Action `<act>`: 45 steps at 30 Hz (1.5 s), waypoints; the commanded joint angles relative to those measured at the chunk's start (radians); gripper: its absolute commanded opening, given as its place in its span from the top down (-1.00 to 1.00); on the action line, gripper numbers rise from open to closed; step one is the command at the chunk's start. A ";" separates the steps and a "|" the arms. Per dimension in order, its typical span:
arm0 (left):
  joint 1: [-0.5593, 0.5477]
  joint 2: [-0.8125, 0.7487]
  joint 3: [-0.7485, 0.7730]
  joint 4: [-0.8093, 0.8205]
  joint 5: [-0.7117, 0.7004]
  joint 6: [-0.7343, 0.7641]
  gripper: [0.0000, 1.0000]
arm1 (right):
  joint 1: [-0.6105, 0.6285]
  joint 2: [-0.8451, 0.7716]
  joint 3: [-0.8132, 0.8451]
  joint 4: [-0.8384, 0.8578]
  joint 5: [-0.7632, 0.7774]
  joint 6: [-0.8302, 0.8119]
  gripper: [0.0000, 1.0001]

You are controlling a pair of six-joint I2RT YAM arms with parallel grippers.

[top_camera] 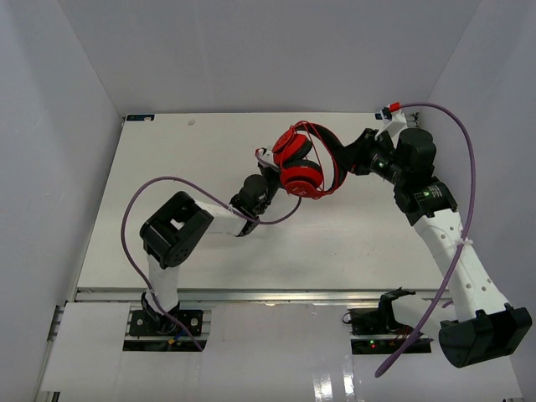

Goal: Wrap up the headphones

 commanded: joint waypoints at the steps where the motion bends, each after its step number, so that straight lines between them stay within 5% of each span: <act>1: 0.014 -0.025 0.022 -0.051 0.010 -0.050 0.96 | -0.003 -0.039 0.059 0.062 -0.033 0.040 0.85; 8: 0.013 -0.103 -0.097 0.027 0.223 -0.141 1.00 | -0.003 -0.034 0.058 0.066 0.000 0.017 0.85; 13: -0.036 -0.154 -0.195 0.111 0.436 -0.284 0.83 | -0.003 0.007 0.070 0.097 0.056 0.022 0.85; 20: -0.139 -0.158 -0.271 0.183 0.441 -0.469 0.78 | 0.020 0.124 0.020 0.216 0.235 -0.049 0.85; 31: -0.249 -0.106 -0.380 0.316 0.346 -0.557 0.88 | 0.096 0.198 -0.225 0.403 0.586 -0.159 0.85; 39: -0.270 -0.086 -0.344 0.202 0.353 -0.609 0.89 | 0.192 0.252 -0.306 0.534 0.770 -0.310 0.85; 45: -0.279 0.003 -0.278 0.149 0.427 -0.689 0.91 | 0.224 0.337 -0.320 0.562 0.757 -0.342 0.85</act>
